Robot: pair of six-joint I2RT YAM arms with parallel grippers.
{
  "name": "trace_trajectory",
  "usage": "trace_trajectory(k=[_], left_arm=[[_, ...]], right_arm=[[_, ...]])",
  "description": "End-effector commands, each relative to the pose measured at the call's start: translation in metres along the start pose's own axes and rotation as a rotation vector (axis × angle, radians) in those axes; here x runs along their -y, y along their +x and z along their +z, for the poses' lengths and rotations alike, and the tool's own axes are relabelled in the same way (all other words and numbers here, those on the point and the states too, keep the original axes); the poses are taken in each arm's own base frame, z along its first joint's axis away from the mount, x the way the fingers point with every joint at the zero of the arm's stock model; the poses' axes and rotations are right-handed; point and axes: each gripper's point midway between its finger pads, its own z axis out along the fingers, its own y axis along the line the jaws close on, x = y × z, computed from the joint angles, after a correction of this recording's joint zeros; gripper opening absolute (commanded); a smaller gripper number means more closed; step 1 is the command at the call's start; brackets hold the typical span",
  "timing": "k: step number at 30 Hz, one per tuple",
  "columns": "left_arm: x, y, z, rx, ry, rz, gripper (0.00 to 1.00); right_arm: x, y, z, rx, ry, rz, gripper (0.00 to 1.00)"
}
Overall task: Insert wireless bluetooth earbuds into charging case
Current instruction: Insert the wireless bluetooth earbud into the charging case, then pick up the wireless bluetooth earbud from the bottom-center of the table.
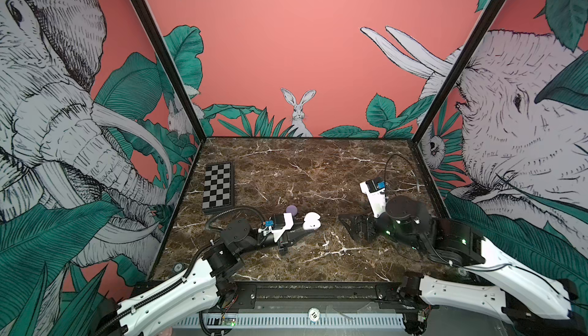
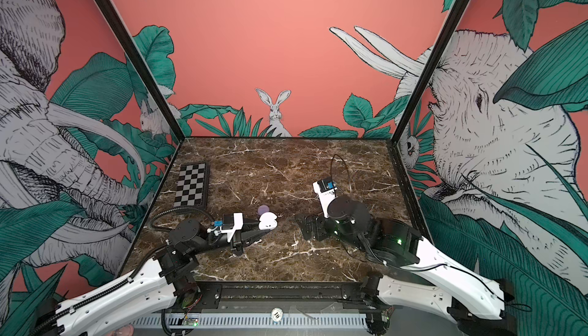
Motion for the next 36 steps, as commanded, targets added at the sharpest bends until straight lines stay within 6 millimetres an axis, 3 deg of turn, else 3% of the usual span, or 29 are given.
trace_trajectory(k=[1,5,11,17,21,27,30,36], left_arm=[[-0.004,0.017,-0.002,-0.105,-0.027,0.026,0.00],[0.005,0.017,-0.003,-0.121,0.028,0.035,0.00],[0.014,0.013,-0.022,-0.041,0.019,0.176,0.00],[0.032,0.028,-0.031,-0.109,0.110,0.232,0.00],[0.031,0.044,-0.037,-0.166,0.099,0.303,0.00],[0.023,0.029,-0.040,-0.103,0.032,0.323,0.00],[0.025,0.033,-0.042,-0.116,0.040,0.320,0.00],[0.028,0.032,-0.043,-0.114,0.056,0.324,0.00]], right_arm=[[0.017,0.021,0.014,-0.090,0.072,0.092,0.98],[0.031,0.039,0.027,-0.149,0.113,0.187,0.98],[0.055,0.079,0.049,-0.334,0.242,0.300,0.93],[0.049,0.120,0.082,-0.531,0.276,0.365,0.81],[0.052,0.137,0.088,-0.646,0.358,0.407,0.75],[0.046,0.167,0.114,-0.688,0.393,0.621,0.71],[0.044,0.173,0.128,-0.710,0.428,0.673,0.67],[0.043,0.168,0.154,-0.659,0.484,0.754,0.60]])
